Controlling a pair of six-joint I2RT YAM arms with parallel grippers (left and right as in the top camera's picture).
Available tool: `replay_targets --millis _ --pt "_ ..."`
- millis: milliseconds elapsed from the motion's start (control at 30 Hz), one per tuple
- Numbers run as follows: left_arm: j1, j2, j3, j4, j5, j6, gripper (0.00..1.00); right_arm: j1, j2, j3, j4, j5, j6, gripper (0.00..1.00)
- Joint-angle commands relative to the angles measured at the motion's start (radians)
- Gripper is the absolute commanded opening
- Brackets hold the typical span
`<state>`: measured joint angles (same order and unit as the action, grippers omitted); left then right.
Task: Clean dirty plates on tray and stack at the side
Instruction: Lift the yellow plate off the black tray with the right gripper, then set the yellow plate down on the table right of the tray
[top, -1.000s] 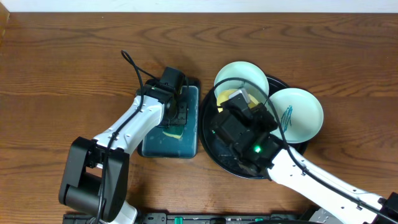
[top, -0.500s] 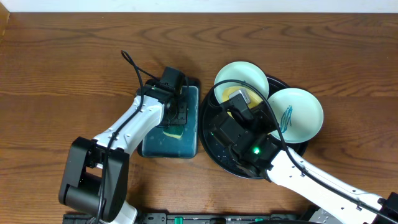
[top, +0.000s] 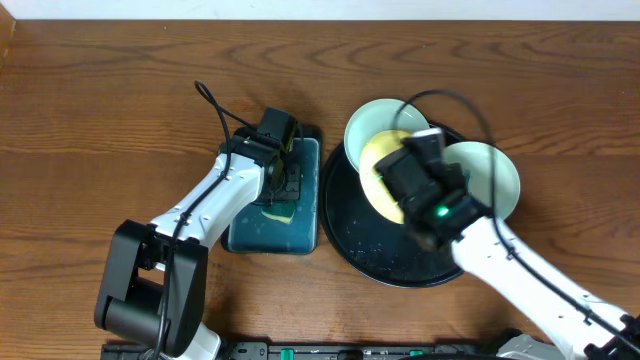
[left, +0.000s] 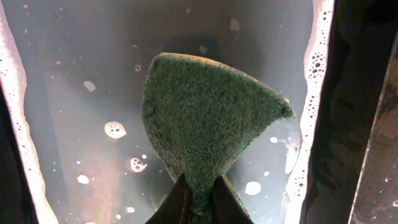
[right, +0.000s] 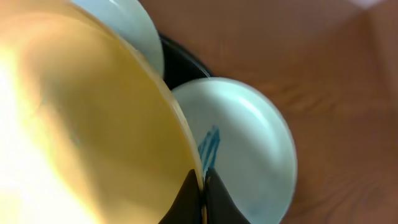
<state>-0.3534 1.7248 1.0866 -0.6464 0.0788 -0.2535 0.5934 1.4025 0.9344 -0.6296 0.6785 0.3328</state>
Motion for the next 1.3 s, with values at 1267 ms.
replay_targets --millis 1267 --pt "0.005 0.001 -0.005 -0.003 -0.008 0.006 0.08 -1.299 0.095 0.019 0.028 -0.681 0.205 0.01"
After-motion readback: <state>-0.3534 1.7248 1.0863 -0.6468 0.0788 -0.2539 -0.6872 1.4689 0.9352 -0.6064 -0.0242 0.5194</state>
